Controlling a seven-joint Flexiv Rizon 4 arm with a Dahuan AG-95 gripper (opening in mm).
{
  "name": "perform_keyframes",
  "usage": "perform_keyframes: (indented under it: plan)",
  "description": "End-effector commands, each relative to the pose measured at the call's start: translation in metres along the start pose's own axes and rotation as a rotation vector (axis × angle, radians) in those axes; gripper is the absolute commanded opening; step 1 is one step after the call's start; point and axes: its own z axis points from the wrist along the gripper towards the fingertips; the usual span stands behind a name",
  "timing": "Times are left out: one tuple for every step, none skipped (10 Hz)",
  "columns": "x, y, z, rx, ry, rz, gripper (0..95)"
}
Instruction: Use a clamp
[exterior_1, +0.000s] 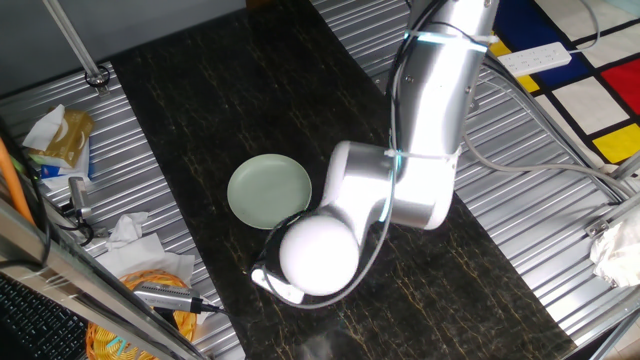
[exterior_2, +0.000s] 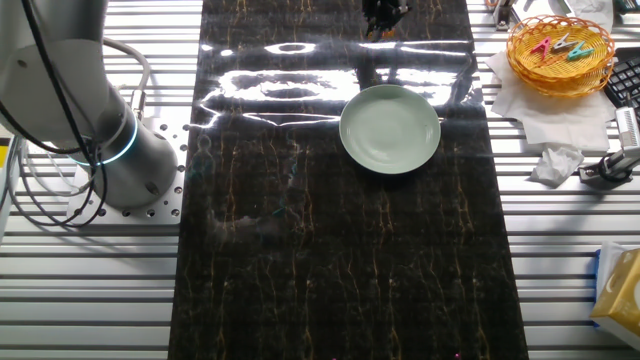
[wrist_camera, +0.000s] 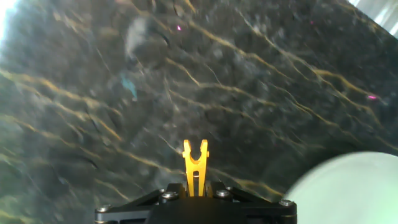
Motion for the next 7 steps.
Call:
perform_keyframes:
  plan:
    - [0.027, -0.014, 0.002, 0.106, 0.156, -0.066, 0.0]
    - [0.035, -0.015, 0.003, 0.104, 0.196, -0.065, 0.0]
    - [0.039, -0.016, 0.003, 0.115, 0.246, -0.067, 0.0]
    - [0.043, -0.017, 0.003, 0.142, 0.297, -0.074, 0.0]
    - [0.050, -0.019, 0.001, 0.179, 0.347, -0.099, 0.0]
    - [0.059, -0.022, 0.001, 0.202, 0.384, -0.127, 0.0]
    - [0.067, -0.024, 0.001, 0.218, 0.406, -0.148, 0.0]
